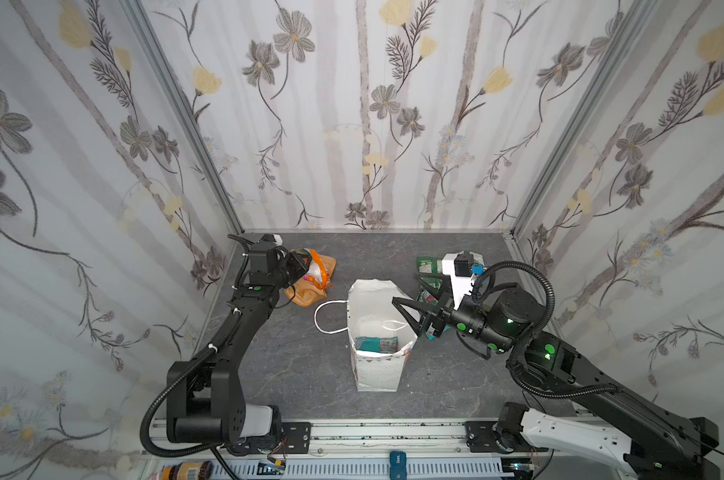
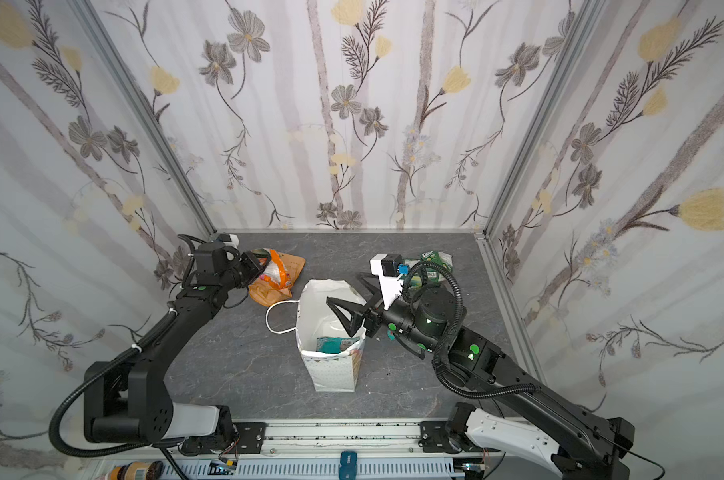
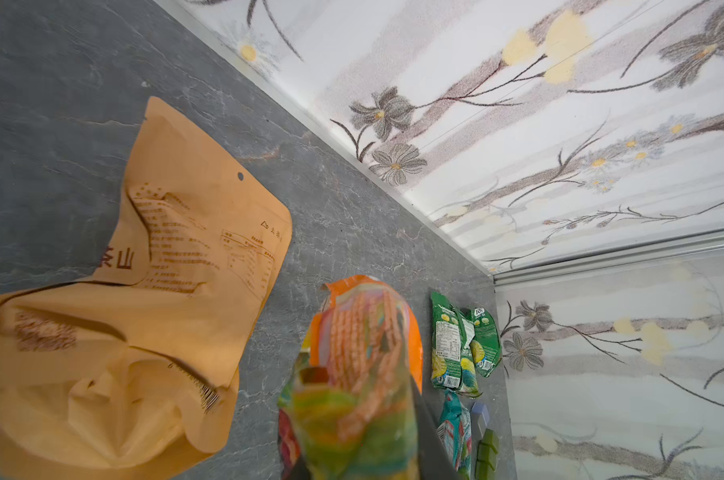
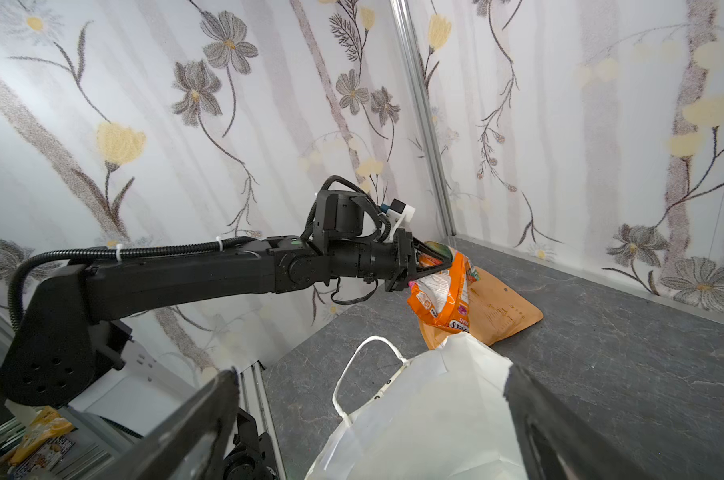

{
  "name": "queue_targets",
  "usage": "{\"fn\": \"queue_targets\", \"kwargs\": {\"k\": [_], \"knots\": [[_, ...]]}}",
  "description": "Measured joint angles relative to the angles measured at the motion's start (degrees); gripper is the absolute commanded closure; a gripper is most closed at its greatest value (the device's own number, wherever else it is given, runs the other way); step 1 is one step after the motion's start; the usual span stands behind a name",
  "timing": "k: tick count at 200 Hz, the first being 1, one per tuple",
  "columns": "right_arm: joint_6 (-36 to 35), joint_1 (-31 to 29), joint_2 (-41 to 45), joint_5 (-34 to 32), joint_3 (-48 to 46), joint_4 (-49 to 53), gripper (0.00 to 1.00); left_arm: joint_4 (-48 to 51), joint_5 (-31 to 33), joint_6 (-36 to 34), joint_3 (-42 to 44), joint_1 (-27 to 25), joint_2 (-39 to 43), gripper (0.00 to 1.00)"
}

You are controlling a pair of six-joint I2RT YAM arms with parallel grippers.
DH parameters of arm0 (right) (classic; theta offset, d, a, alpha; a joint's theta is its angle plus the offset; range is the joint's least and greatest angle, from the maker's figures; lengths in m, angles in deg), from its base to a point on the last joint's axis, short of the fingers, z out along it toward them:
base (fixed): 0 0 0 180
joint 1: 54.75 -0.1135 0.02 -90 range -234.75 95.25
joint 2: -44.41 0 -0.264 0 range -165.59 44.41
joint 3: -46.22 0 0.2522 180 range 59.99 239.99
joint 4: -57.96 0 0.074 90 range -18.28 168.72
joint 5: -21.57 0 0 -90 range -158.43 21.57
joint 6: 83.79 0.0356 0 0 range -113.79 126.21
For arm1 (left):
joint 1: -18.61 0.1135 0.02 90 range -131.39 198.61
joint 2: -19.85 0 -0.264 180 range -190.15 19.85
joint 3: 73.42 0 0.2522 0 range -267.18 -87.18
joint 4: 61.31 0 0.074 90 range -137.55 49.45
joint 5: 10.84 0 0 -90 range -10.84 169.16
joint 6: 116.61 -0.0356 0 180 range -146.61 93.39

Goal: Take the snacks out of the paper bag
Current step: 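Lower the orange packet onto the paper bag with the left gripper and release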

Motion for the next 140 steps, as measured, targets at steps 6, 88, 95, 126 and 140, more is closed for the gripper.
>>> {"fn": "queue_targets", "kwargs": {"k": [6, 88, 95, 126, 140], "knots": [[0.0, 0.0, -0.1, 0.0, 0.0, 0.0, 0.00, -0.7, -0.6, 0.2, -0.7, -0.2, -1.9, 0.83], [-2.0, 0.1, -1.9, 0.0, 0.0, 0.5, 0.00, 2.2, -4.5, -3.8, -16.0, -6.1, -23.0, 0.78], [-2.2, 0.1, -2.1, 0.0, 0.0, 0.5, 0.00, 3.5, -4.5, -4.5, -17.5, -6.5, -24.3, 0.78], [-3.4, 0.2, -2.7, 0.0, 0.0, 0.6, 0.00, 9.0, -2.9, -8.9, -23.4, -7.7, -29.3, 0.76], [-4.0, 0.2, -3.0, 0.0, 0.0, 0.7, 0.00, 12.1, -1.8, -11.1, -25.8, -7.9, -31.2, 0.74]]}}
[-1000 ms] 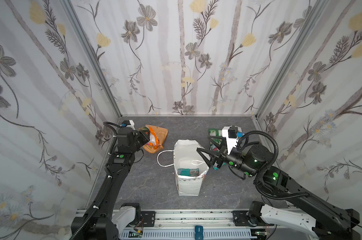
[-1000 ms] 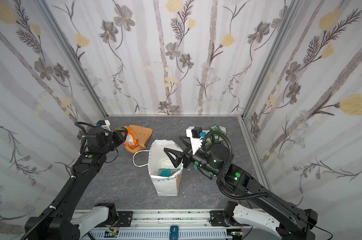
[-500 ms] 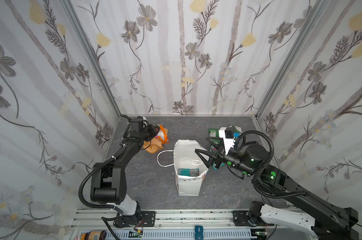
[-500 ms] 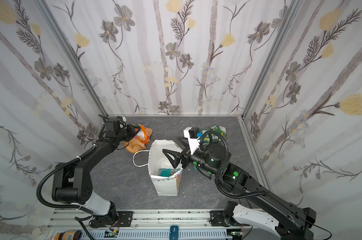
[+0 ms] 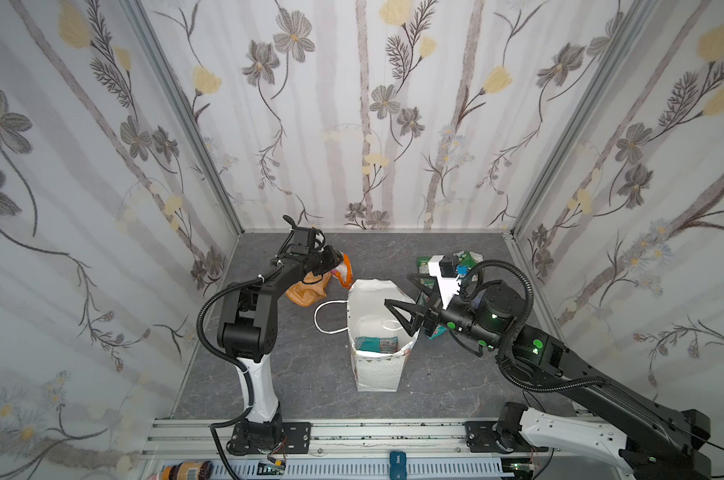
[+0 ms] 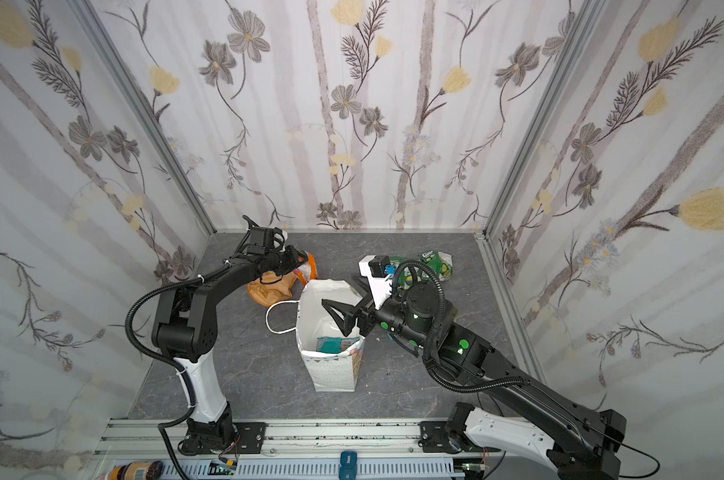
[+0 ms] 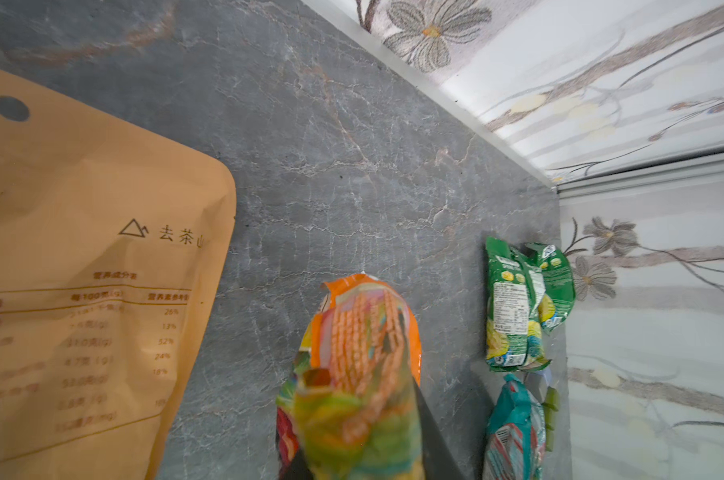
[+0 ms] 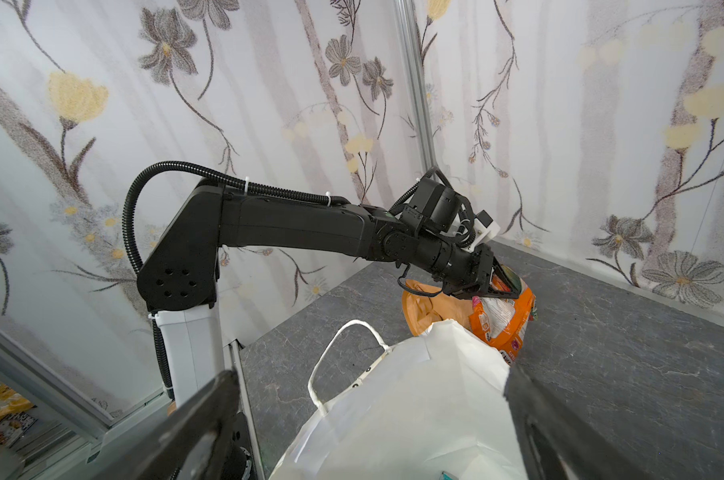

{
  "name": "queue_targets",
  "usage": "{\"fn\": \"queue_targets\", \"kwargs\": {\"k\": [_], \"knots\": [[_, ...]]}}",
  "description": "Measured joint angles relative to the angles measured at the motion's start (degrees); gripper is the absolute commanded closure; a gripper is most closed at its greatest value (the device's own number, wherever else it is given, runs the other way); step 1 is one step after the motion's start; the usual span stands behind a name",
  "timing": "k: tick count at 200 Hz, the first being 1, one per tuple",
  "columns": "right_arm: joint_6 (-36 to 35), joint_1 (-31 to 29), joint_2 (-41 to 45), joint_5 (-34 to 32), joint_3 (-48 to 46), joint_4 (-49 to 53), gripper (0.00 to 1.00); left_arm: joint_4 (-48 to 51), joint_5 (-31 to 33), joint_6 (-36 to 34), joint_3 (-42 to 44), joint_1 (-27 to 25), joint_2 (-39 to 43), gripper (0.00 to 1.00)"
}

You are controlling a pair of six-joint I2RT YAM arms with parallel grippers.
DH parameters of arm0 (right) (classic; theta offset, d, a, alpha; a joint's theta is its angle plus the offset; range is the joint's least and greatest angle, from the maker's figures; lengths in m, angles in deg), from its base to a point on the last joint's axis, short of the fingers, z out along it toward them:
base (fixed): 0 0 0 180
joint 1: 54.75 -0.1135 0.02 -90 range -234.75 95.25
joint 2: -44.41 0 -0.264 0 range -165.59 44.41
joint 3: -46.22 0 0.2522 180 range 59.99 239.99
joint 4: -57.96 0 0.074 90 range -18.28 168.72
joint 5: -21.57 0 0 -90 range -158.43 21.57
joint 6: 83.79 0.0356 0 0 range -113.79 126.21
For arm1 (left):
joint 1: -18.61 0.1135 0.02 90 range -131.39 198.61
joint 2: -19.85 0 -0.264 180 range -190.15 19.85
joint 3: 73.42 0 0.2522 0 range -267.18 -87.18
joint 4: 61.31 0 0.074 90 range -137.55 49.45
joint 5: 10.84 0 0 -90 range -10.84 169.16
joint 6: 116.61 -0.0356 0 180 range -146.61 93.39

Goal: Take the snacks out of the paper bag
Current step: 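Lower the orange packet onto the paper bag with the left gripper and release, then move the right gripper over the white bag while the left gripper returns beside it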

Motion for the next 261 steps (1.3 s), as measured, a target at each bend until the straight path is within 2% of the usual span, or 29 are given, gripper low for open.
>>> {"fn": "queue_targets", "kwargs": {"k": [28, 45, 62, 92, 113, 157, 186, 226, 261], "knots": [[-1.0, 0.3, -0.2, 0.0, 0.2, 0.1, 0.00, 4.7, 1.7, -3.2, -4.8, 0.1, -4.0, 0.65], [-1.4, 0.6, -0.6, 0.0, 0.2, 0.1, 0.00, 6.7, 2.1, -4.5, -7.0, 0.1, -6.1, 0.55], [-1.4, 0.8, -0.8, 0.0, 0.4, 0.7, 0.00, 8.6, 2.6, -5.7, -8.2, 0.0, -6.8, 0.48], [-0.8, 0.9, -0.9, 0.2, 1.7, 2.5, 0.00, 11.0, 5.6, -7.1, -9.5, 0.0, -6.0, 0.20], [0.9, 0.9, -0.6, 0.3, 3.0, 4.2, 0.00, 13.4, 9.2, -7.7, -9.0, 0.0, -2.5, 0.10], [6.8, 1.0, 0.0, 1.4, 5.3, 9.7, 0.00, 15.0, 14.7, -9.4, -8.6, 0.0, 7.4, 0.06], [9.6, 1.0, 0.0, 3.0, 6.3, 12.0, 0.00, 16.5, 15.3, -10.2, -6.6, 0.0, 16.1, 0.05], [10.9, 1.0, -2.9, 4.7, 9.5, 15.1, 0.00, 15.3, 11.2, -10.2, 5.4, -1.8, 35.3, 0.03], [10.1, 1.0, -8.7, 6.0, 14.6, 19.7, 0.00, 12.4, 8.0, -8.6, 16.8, -7.9, 53.4, 0.01]]}}
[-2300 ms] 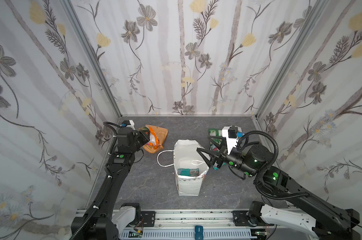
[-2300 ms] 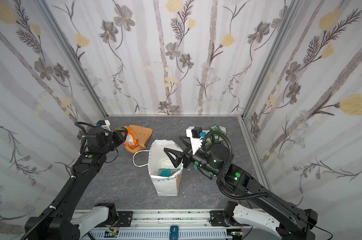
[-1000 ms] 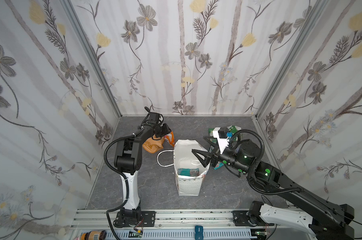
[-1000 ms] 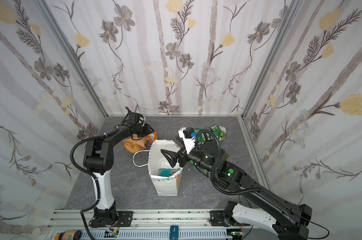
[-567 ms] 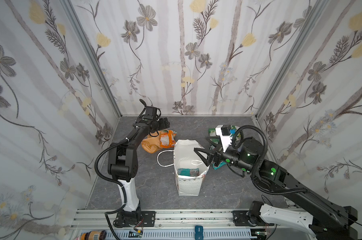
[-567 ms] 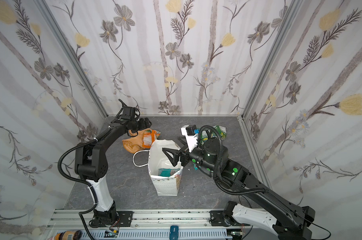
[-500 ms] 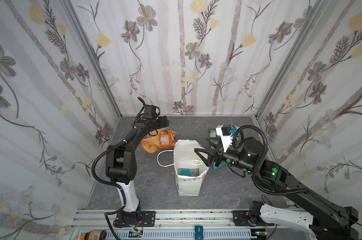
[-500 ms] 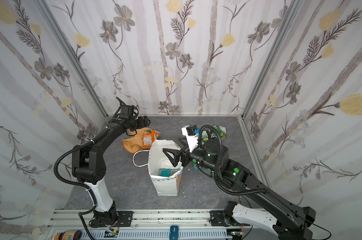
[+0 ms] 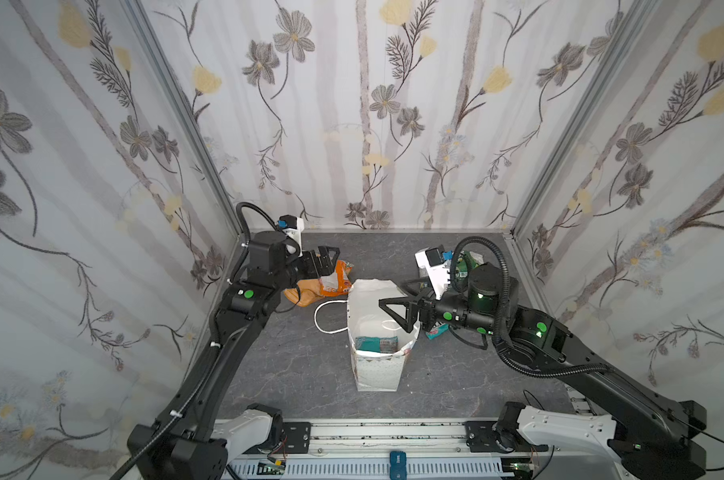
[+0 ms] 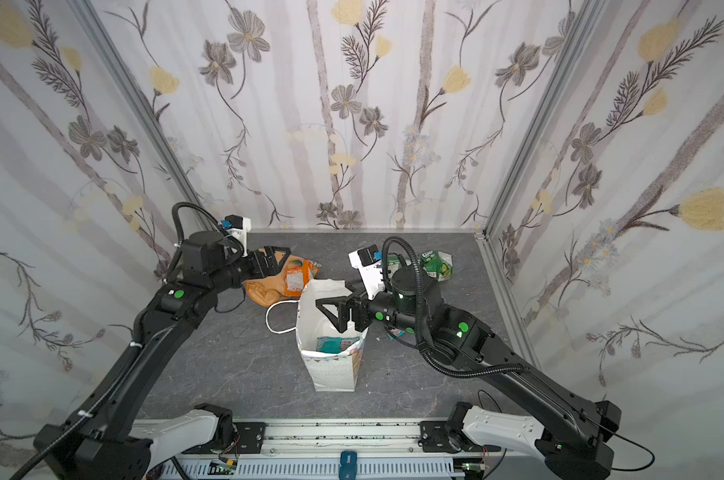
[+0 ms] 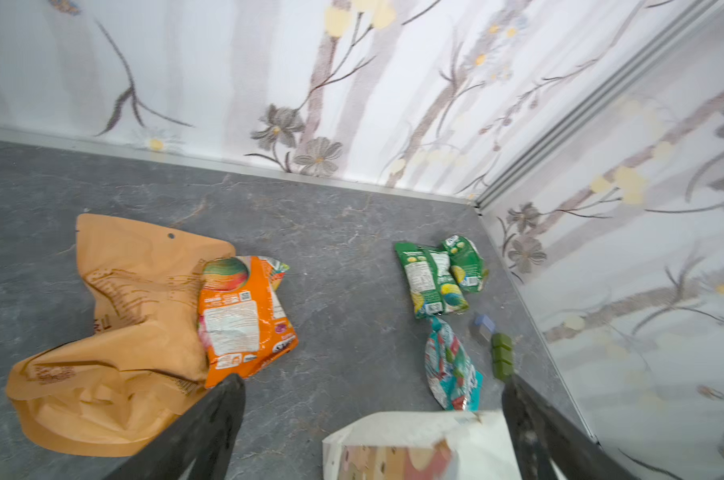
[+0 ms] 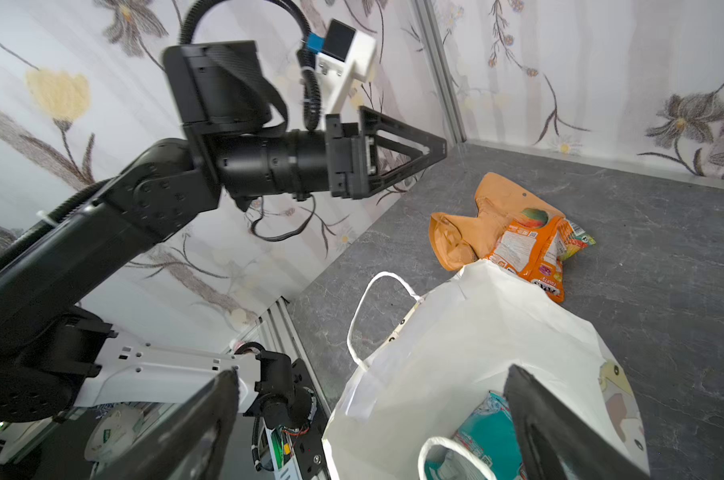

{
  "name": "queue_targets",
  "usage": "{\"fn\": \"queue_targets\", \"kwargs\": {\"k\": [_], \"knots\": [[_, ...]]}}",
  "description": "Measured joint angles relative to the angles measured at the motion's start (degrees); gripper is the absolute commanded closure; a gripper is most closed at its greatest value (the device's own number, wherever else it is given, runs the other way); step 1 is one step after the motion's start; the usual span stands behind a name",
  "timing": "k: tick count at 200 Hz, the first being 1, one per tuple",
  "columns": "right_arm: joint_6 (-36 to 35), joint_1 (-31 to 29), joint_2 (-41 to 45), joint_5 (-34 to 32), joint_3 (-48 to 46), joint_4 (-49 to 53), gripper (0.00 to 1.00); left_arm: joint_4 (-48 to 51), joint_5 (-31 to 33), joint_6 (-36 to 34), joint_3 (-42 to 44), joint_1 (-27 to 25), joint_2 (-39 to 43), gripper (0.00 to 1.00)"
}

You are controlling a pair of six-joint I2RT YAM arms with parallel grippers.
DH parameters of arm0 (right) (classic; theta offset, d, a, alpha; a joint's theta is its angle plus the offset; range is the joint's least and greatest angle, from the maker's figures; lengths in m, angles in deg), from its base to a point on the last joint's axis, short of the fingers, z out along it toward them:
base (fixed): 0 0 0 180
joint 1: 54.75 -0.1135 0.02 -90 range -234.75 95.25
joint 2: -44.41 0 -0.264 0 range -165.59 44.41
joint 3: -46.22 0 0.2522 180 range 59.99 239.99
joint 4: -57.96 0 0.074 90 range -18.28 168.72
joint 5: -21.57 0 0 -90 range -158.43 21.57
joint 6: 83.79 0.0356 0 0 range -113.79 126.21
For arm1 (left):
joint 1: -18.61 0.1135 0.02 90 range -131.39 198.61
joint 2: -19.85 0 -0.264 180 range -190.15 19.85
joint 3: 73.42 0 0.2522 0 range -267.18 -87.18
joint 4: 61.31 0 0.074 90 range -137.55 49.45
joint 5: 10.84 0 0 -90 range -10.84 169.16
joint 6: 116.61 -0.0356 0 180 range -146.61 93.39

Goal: Take the snacks out of the paper bag
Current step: 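Move the right gripper over the white bag while the left gripper returns beside it, then lower the right gripper into the white bag and grasp the teal packet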

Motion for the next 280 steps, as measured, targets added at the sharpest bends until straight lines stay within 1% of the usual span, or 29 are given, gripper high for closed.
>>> {"fn": "queue_targets", "kwargs": {"k": [25, 40, 59, 92, 124, 153, 181, 235, 280], "knots": [[-1.2, 0.3, -5.8, 0.3, 4.9, 4.1, 0.01, 0.7, -0.3, 0.5, 3.8, -6.5, 8.1, 0.00], [-1.9, 0.5, -9.9, 0.4, 8.6, 7.2, 0.02, 1.7, 0.1, 0.5, 3.9, -10.1, 11.7, 0.00], [-3.2, 1.2, -15.5, 1.2, 14.1, 11.2, 0.04, 4.1, 1.2, -0.2, 3.0, -13.0, 14.3, 0.00], [-5.4, 2.0, -25.4, 1.0, 20.8, 18.4, 0.06, 8.3, 3.5, -2.8, 1.4, -14.6, 15.2, 0.00], [-6.3, 2.2, -32.4, 0.8, 26.0, 25.5, 0.06, 12.7, 6.3, -3.1, -0.3, -14.9, 15.8, 0.00], [-6.6, 1.6, -34.9, -1.1, 26.2, 31.0, 0.05, 16.7, 8.8, -5.1, -4.2, -15.0, 16.8, 0.00], [-6.7, 1.3, -35.1, -1.6, 25.3, 32.6, 0.05, 19.2, 9.0, -8.3, -8.9, -15.0, 15.2, 0.00], [-8.8, 0.8, -38.3, -2.1, 23.2, 33.4, 0.04, 23.5, 10.6, -9.6, -9.9, -15.0, 15.9, 0.00], [-9.1, -0.3, -36.8, -3.4, 14.7, 32.6, 0.03, 24.7, 10.3, -9.2, -10.5, -15.0, 15.0, 0.00]]}}
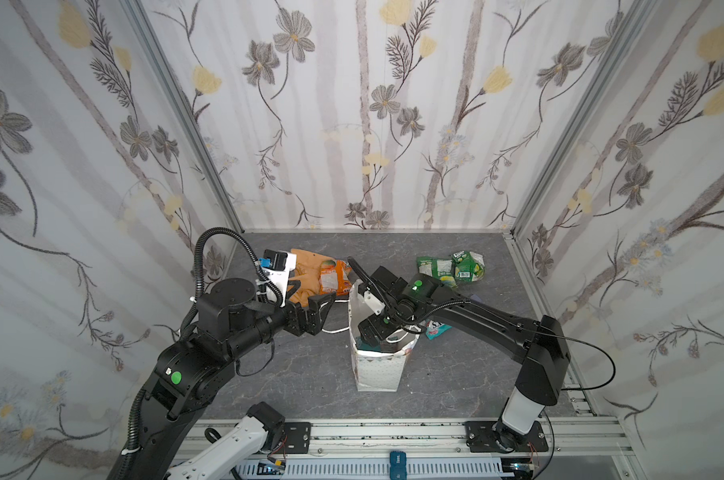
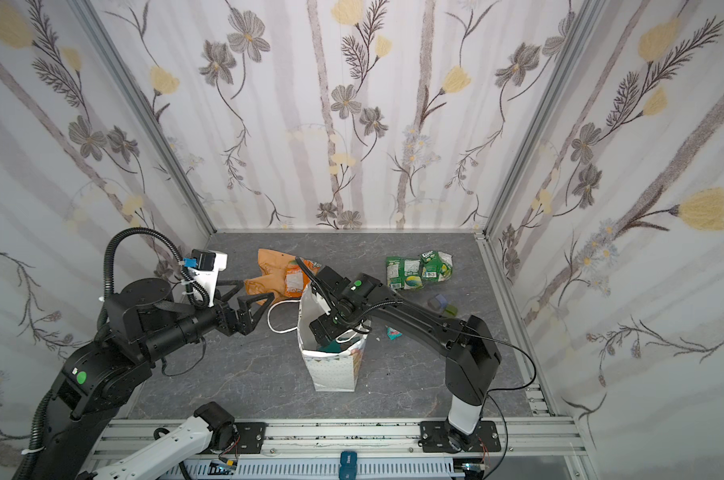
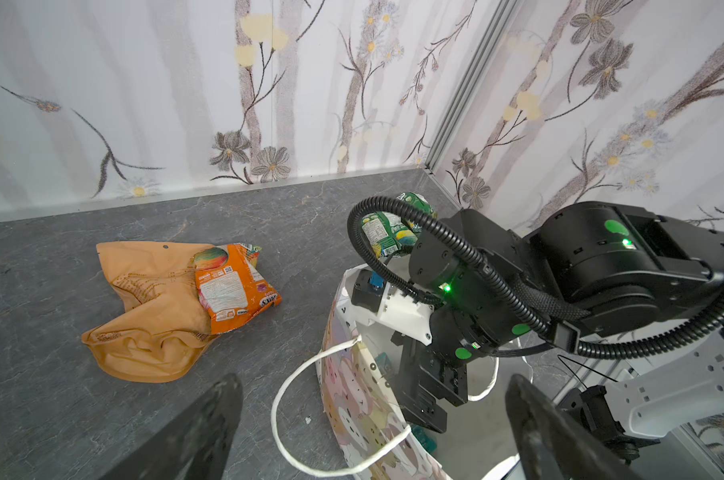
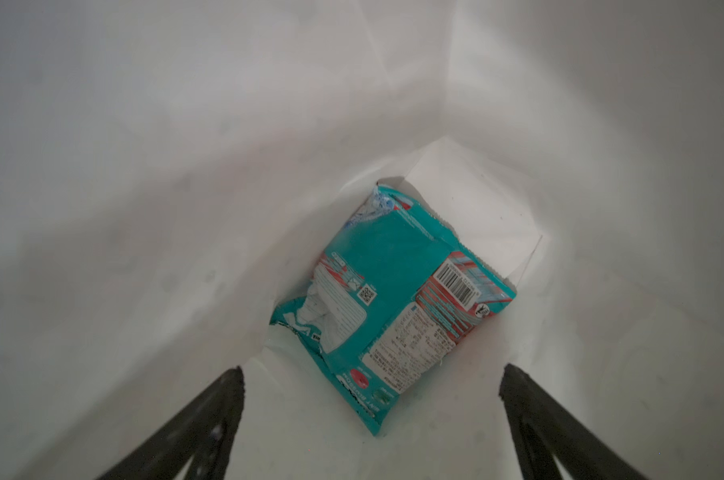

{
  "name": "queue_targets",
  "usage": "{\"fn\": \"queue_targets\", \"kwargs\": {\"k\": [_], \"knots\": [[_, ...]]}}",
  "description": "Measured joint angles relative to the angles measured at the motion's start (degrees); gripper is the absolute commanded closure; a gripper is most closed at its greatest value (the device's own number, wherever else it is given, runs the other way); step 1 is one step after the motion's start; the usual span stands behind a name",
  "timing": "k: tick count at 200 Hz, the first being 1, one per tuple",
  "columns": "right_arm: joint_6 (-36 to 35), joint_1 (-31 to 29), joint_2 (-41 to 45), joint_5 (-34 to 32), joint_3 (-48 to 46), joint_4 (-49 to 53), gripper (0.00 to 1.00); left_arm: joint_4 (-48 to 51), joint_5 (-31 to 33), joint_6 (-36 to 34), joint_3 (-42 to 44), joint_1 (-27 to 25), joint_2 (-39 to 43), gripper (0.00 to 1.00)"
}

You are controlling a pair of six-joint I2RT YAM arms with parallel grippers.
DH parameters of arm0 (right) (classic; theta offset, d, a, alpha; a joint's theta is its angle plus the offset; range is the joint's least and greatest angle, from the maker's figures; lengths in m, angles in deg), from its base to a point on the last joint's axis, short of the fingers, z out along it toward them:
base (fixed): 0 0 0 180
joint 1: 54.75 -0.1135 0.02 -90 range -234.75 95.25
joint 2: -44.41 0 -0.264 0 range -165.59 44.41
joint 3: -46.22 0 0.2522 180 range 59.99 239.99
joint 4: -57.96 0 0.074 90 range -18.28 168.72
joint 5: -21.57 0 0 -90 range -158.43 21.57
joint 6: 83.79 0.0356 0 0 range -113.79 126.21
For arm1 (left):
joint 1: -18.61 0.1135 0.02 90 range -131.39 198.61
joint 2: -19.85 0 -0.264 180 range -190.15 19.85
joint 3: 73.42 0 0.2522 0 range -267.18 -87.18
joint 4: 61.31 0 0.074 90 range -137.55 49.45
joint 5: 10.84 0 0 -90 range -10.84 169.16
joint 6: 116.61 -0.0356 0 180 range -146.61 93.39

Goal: Take the snacks out of the paper bag
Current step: 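Lower the right gripper into the white bag and grasp the teal packet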

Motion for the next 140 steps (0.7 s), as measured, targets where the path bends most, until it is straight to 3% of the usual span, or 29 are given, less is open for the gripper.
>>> {"fn": "queue_targets", "kwargs": {"k": [61, 140], "knots": [[0.4, -2.2, 1.5, -3.2, -4.3, -4.2, 0.01, 0.3, -0.6, 1.5, 0.2, 0.0, -1.1, 0.00], [0.7, -3.4, -4.8, -4.0, -7.0, -7.8, 0.00, 2.6, 1.1, -1.5, -0.4, 0.0, -0.8, 0.00]]}}
